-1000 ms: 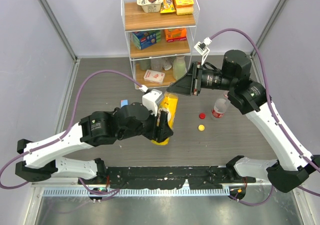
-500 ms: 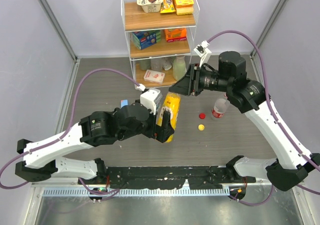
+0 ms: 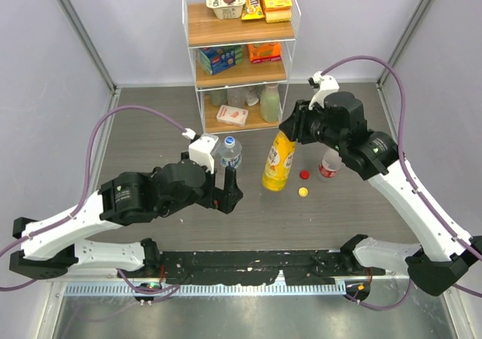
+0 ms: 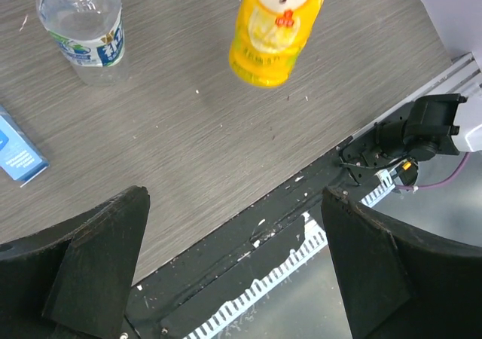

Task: Unscrew the bottle caps

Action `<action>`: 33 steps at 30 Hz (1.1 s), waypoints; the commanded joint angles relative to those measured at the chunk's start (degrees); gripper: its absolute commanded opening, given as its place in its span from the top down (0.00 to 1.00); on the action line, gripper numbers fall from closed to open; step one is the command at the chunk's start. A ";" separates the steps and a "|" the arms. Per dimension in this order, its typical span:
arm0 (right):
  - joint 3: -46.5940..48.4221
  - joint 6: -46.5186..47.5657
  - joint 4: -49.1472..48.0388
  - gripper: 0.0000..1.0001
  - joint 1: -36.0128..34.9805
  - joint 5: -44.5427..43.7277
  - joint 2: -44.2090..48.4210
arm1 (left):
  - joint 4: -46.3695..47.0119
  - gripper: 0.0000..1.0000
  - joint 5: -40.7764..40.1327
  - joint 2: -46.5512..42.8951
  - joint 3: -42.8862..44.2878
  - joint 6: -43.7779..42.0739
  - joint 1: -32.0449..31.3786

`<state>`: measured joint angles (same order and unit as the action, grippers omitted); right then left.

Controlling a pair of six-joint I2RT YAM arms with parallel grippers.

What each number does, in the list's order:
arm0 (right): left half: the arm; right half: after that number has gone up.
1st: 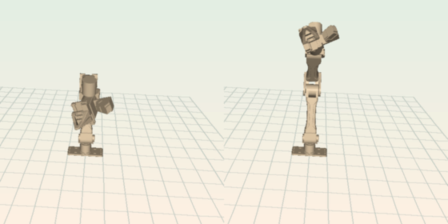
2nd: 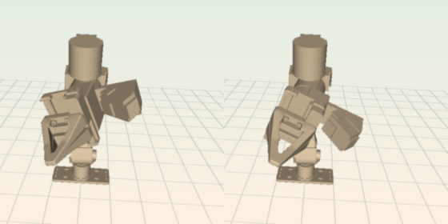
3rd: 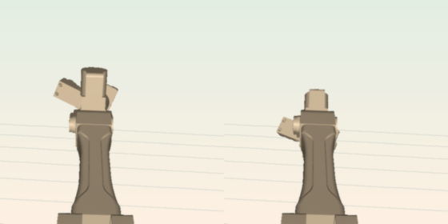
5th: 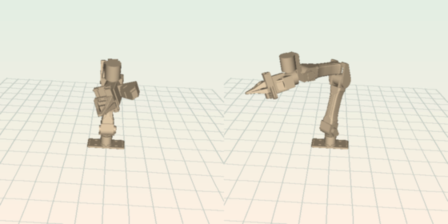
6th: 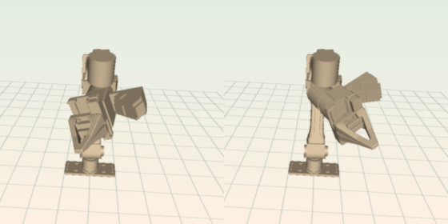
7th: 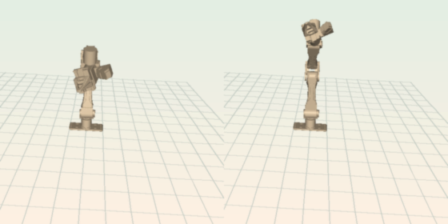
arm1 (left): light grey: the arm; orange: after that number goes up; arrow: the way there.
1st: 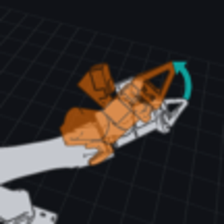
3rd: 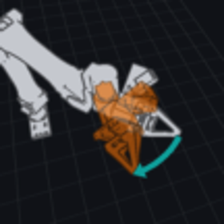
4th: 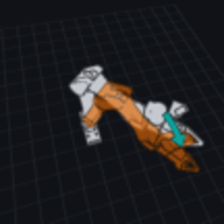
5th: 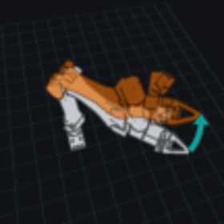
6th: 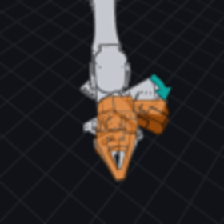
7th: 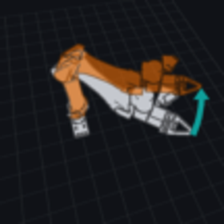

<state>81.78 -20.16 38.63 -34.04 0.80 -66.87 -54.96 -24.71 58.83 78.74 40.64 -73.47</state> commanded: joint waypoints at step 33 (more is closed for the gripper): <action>-42.75 29.40 -57.61 0.99 -0.76 -8.09 13.70 | -3.05 0.00 -1.22 -1.78 -4.03 4.27 0.26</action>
<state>41.41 8.99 -12.47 -34.57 -5.02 -53.28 -58.00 -25.02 58.67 75.53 43.40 -73.47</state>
